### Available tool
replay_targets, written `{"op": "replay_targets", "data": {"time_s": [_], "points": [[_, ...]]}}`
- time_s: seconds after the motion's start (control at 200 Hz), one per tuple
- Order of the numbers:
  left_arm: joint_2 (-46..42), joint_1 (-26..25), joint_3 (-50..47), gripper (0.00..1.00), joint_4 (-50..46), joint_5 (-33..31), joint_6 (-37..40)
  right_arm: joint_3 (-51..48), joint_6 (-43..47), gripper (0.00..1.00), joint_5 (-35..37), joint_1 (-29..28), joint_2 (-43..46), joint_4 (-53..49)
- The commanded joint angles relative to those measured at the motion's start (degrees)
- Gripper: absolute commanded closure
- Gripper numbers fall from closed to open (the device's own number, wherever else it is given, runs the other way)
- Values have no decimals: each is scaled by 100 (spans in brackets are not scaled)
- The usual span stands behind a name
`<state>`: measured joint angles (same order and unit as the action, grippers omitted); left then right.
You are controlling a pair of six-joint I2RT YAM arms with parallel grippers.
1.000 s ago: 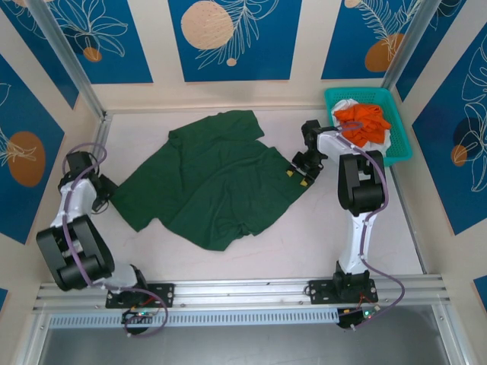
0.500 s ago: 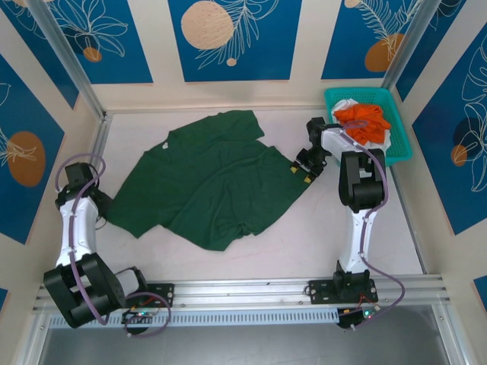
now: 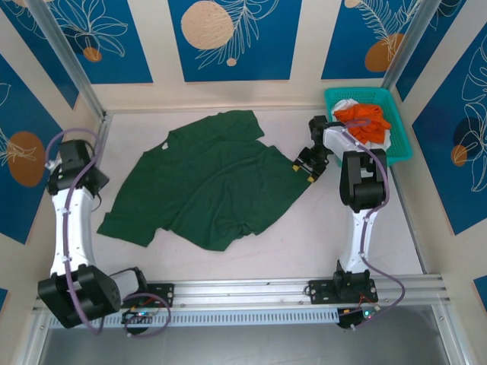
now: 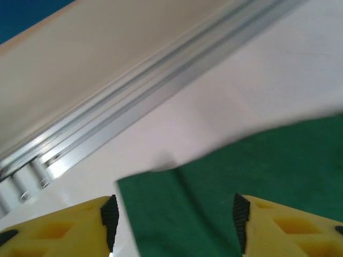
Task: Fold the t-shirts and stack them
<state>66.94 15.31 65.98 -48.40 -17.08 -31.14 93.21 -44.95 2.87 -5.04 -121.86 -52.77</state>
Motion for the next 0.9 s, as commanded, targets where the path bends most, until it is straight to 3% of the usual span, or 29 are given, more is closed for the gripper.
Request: {"op": "replay_targets", "data": {"time_s": [0.0, 0.15, 0.385, 0.57, 0.69, 0.895], "points": [[343, -1025, 327, 36, 504, 825, 316, -59, -98, 44, 64, -55, 473, -148], [1610, -2288, 1072, 38, 844, 1446, 712, -223, -206, 46, -14, -240, 669, 2], [4146, -3193, 3004, 43, 756, 2154, 1201, -395, -365, 54, -335, -560, 467, 186], [6118, -3399, 4893, 44, 364, 2084, 1225, -309, -431, 57, -368, -648, 135, 181], [7040, -3366, 5750, 44, -69, 1722, 1058, -60, -354, 58, -291, -589, -220, 48], [7167, -3034, 5345, 43, -63, 1245, 563, 665, -211, 58, 69, -463, -770, -131]]}}
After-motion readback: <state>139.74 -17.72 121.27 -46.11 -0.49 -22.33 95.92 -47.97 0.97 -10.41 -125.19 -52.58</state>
